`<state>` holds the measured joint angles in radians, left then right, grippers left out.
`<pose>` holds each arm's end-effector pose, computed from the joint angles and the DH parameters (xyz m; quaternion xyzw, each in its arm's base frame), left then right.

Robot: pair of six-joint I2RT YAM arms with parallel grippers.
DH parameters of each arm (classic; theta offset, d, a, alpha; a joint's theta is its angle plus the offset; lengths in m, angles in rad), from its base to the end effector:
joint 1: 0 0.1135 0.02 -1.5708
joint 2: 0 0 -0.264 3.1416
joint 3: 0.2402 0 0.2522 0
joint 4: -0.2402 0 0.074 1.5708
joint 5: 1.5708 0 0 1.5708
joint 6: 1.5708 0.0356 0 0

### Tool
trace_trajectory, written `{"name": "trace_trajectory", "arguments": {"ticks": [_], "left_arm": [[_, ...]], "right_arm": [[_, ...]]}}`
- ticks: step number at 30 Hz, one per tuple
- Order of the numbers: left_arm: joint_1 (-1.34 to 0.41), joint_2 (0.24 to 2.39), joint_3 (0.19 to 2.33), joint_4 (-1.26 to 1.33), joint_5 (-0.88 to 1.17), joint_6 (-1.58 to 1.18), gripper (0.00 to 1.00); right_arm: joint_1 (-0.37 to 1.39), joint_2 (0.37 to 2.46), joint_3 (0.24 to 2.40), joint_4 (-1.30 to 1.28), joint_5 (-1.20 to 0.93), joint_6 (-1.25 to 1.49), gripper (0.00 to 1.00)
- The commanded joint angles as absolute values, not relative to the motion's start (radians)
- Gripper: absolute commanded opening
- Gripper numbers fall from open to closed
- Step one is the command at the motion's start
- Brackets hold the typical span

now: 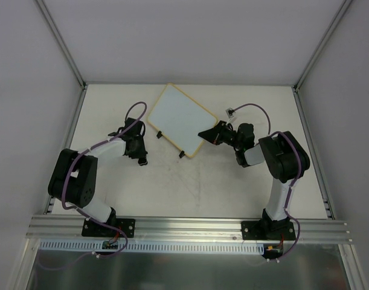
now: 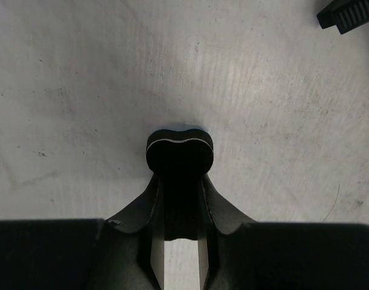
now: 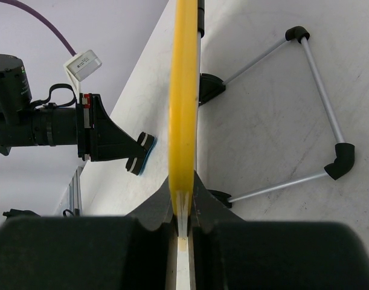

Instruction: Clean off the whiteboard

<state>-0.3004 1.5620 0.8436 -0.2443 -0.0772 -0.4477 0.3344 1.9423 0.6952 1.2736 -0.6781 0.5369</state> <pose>0.2913 -0.0874 0.1716 -0.0817 0.9500 -0.0750 0.2919 0.3255 0.1367 0.1490 -0.1705 0.6787 0.4955 0.5146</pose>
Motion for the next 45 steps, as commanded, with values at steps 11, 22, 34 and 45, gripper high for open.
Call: {"name": "trace_trajectory", "arguments": {"ticks": [11,22,34,45], "left_arm": [[-0.284,1.609,0.877,-0.253,-0.034,-0.459,0.37],[-0.273,1.517,0.851,-0.271,-0.086,-0.445,0.67],[-0.265,1.457,0.822,-0.282,-0.087,-0.443,0.68],[-0.265,1.407,0.807,-0.282,-0.074,-0.443,0.71]], "right_arm": [[0.327,1.907,0.681,1.531,-0.723,0.528,0.01],[0.319,1.904,0.670,1.531,-0.722,0.534,0.08],[0.313,1.890,0.653,1.531,-0.715,0.529,0.49],[0.293,1.850,0.617,1.532,-0.703,0.523,0.79]]}}
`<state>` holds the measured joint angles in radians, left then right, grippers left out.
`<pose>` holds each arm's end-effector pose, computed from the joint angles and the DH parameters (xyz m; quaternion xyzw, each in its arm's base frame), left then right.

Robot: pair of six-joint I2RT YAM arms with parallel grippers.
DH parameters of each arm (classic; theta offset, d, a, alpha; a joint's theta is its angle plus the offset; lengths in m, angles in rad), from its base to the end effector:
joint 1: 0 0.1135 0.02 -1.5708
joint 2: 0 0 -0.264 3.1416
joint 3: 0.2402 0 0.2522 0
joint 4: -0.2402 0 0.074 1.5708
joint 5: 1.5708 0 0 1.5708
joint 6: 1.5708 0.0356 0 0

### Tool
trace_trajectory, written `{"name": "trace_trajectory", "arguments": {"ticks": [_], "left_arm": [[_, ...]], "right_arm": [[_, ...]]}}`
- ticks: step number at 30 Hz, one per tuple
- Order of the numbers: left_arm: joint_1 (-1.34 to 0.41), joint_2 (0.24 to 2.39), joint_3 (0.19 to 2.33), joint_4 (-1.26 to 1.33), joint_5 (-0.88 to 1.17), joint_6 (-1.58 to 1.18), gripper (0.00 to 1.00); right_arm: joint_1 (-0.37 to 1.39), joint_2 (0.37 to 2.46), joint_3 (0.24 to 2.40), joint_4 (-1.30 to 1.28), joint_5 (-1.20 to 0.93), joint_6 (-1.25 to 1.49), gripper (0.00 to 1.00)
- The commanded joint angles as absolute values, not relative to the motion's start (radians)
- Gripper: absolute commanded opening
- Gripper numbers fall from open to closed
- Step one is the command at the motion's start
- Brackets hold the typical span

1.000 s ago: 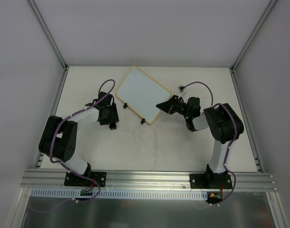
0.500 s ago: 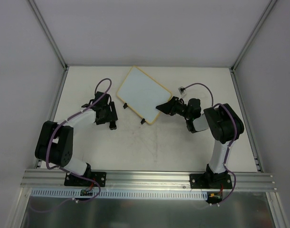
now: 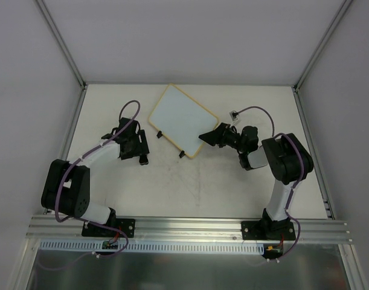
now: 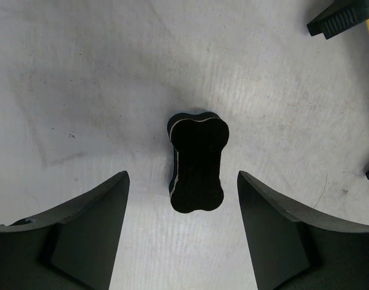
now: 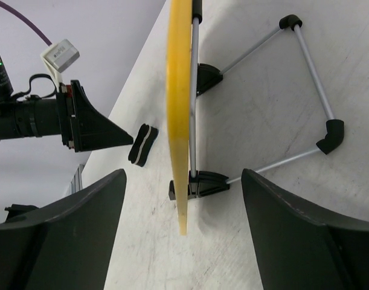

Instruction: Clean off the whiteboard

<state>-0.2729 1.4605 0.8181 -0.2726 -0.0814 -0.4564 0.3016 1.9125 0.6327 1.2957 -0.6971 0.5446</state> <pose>0.2798 -0.0753 0.1904 -0.0997 0.9408 -0.0788 0.3144 0.3155 0.1221 0.1464 -0.1617 0.6839 0.4935 0.5124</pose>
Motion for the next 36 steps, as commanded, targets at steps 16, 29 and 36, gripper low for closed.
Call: {"name": "trace_trajectory", "arguments": {"ticks": [16,29,36], "left_arm": [[-0.265,1.004,0.661,-0.281,-0.133,-0.474,0.99],[-0.265,0.597,0.445,-0.255,-0.143,-0.500,0.99],[-0.265,0.489,0.354,-0.249,-0.066,-0.500,0.99]], "right_arm": [[0.238,1.547,0.374,1.528,-0.628,0.502,0.99],[0.207,1.025,0.074,1.117,-0.534,0.490,0.99],[0.221,0.436,0.135,0.258,-0.342,0.171,0.99]]}}
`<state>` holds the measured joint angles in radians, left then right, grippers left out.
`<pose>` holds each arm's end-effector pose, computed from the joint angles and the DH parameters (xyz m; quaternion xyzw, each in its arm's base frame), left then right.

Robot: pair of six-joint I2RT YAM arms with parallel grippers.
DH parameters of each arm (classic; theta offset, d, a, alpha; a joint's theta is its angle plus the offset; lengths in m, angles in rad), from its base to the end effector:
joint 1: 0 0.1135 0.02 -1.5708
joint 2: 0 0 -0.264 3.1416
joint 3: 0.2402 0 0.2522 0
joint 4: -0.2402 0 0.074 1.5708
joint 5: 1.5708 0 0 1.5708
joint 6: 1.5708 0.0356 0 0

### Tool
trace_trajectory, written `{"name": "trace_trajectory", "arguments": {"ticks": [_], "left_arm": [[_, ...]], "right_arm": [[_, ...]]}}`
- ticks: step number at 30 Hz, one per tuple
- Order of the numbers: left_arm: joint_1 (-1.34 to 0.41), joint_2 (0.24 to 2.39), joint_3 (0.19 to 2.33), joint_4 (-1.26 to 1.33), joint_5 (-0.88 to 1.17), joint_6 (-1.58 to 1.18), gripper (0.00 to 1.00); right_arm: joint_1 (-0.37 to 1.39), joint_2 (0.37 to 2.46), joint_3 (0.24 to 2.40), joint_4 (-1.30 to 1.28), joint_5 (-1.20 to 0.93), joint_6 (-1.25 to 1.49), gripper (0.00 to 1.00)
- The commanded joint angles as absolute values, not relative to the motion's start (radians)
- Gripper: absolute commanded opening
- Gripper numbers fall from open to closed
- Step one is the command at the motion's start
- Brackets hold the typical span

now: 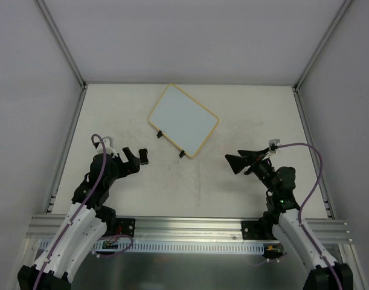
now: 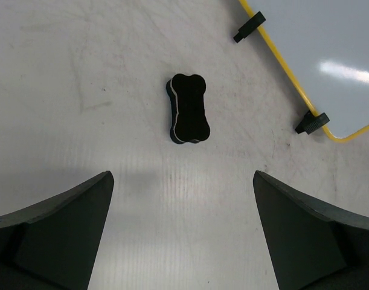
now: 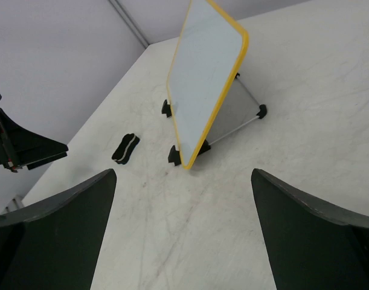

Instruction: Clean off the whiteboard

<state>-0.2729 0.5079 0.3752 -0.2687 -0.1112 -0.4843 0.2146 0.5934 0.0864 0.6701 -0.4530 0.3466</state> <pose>0.1366 -0.0341 0.2262 -0.1183 0.8247 -0.1606 0.5292 0.1423 0.0470 0.2118 -0.1292 0.6405 0.3454 0.6736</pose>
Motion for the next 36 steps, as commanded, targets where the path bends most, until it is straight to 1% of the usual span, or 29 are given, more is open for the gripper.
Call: {"name": "trace_trajectory", "arguments": {"ticks": [1,2,6,8,12,18,28,36], "left_arm": [[-0.267,0.486,0.350,-0.247,-0.049,-0.503,0.99],[-0.267,0.488,0.348,-0.244,-0.043,-0.502,0.99],[-0.268,0.503,0.334,-0.230,-0.008,-0.509,0.99],[-0.268,0.500,0.316,-0.216,-0.003,-0.515,0.99],[-0.267,0.454,0.293,-0.180,0.041,-0.497,0.99],[-0.268,0.394,0.267,-0.172,0.035,-0.497,0.99],[-0.267,0.456,0.284,-0.170,0.018,-0.497,0.99],[-0.268,0.453,0.284,-0.170,0.021,-0.495,0.99]], "right_arm": [[0.221,0.389,0.137,0.202,-0.318,0.125,0.99],[0.221,0.309,0.138,0.117,-0.307,0.114,0.99],[0.222,0.232,0.101,0.080,-0.270,0.132,0.99],[0.222,0.232,0.091,0.072,-0.256,0.141,0.99],[0.222,0.251,0.078,0.112,-0.293,0.152,0.99],[0.224,0.252,0.063,0.144,-0.308,0.152,0.99],[0.224,0.229,0.061,0.137,-0.305,0.152,0.99],[0.224,0.218,0.064,0.127,-0.298,0.156,0.99]]}}
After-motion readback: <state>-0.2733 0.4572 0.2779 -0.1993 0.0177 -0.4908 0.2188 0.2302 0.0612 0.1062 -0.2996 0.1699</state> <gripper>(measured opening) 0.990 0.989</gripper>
